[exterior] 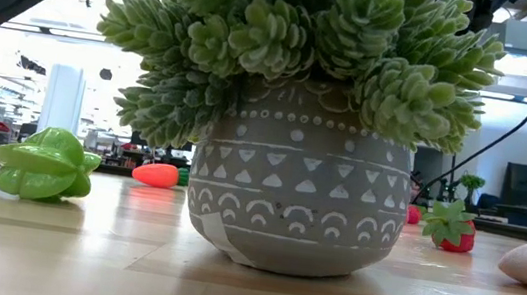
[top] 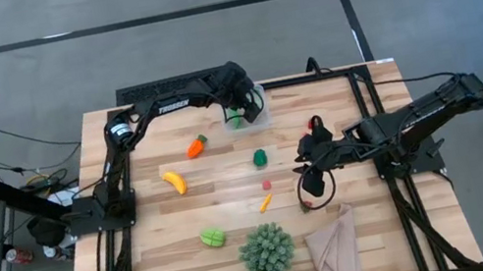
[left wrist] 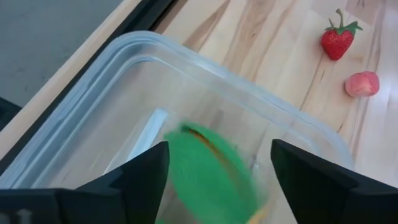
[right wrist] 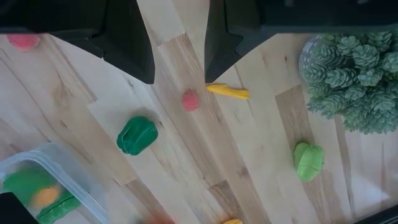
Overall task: Pick and placing Produce into tupperware
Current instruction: Put the top strawberry into the transparent bin
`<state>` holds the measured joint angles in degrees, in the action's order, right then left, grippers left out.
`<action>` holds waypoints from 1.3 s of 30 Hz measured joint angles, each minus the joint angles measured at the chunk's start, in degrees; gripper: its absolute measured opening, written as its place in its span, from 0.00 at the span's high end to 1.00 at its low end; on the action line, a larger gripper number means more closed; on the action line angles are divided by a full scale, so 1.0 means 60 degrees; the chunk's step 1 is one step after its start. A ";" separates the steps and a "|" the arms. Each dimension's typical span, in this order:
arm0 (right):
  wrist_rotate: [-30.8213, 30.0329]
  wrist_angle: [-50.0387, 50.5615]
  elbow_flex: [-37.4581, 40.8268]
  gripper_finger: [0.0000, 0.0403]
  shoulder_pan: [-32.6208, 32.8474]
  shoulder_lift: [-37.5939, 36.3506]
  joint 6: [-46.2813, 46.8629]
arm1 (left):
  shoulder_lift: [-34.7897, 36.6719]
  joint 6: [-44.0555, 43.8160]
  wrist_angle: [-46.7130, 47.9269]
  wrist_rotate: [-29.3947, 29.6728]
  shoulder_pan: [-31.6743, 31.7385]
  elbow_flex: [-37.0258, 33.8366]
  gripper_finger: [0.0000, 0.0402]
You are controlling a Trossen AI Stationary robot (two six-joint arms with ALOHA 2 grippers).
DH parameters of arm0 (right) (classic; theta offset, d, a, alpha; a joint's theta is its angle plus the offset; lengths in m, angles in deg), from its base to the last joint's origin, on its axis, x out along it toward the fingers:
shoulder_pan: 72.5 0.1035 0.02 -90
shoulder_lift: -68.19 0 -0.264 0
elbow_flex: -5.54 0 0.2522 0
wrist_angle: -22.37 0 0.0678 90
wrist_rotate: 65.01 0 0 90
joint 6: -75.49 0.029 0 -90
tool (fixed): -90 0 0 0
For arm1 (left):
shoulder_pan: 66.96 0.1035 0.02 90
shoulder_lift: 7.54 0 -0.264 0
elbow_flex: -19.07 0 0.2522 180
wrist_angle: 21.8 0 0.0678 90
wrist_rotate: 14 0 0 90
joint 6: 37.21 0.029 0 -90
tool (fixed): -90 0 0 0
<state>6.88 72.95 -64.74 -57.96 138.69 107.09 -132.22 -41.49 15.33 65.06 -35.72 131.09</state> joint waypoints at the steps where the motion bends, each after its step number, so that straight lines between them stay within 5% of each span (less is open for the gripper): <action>1: -0.0002 -0.0002 0.0000 0.67 0.0000 0.0000 -0.0004 | 0.0000 0.0004 0.0028 0.0000 0.0000 0.0000 0.30; 13: 0.0000 0.0000 0.0000 0.67 0.0000 0.0000 -0.0011 | 0.0021 -0.0106 0.0144 -0.1131 0.0025 -0.0003 0.26; 22: -0.0064 0.1845 0.0000 0.67 -0.0007 0.0000 0.0166 | 0.0073 0.0997 0.3429 -0.2142 0.0228 0.1688 0.26; 31: -0.1852 0.5589 0.0004 0.67 0.0015 -0.0073 0.1751 | 0.0084 0.2155 0.6720 -0.2156 0.0335 0.3262 0.26; 39: -0.3783 0.7213 0.0009 0.67 0.0011 -0.0192 0.2716 | 0.0084 0.2762 0.9876 -0.2875 0.0250 0.3475 0.26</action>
<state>-15.82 116.23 -64.68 -57.89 137.54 123.38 -131.72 -24.91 74.59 47.81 -34.22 151.94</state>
